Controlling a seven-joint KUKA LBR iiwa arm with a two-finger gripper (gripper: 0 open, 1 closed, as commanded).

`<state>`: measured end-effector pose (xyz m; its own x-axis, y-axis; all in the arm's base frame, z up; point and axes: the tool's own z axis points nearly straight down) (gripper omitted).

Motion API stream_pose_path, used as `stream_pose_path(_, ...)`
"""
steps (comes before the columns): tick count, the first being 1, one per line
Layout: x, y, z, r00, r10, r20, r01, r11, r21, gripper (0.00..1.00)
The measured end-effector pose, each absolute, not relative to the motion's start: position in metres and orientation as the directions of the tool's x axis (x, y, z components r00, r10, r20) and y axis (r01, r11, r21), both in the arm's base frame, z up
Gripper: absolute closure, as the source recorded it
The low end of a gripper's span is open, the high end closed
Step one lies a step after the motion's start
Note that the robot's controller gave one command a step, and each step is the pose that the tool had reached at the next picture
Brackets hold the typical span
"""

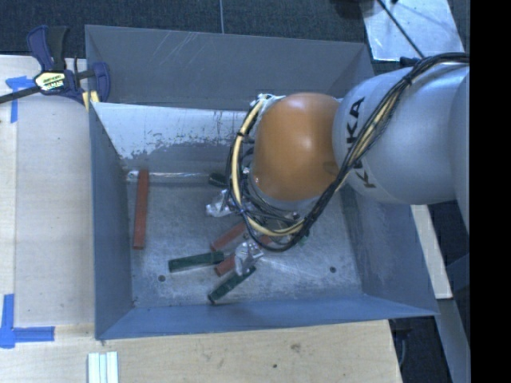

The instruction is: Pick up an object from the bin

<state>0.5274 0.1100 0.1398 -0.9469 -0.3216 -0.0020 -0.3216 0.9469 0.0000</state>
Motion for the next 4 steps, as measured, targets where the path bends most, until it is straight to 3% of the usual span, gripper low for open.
stream_pose_path(1, 0.527, 0.110, 0.140, -0.947, -0.321, -0.002, -0.321, 0.947, 0.000, 0.00)
stream_pose_path(2, 0.571, 0.074, 0.082, -0.778, -0.628, 0.009, -0.628, 0.778, 0.008, 1.00)
stream_pose_path(3, 0.571, 0.074, 0.082, -0.779, -0.627, 0.009, -0.627, 0.779, 0.008, 1.00)
stream_pose_path(4, 0.539, 0.056, 0.248, -0.701, -0.713, -0.007, -0.713, 0.701, -0.005, 1.00)
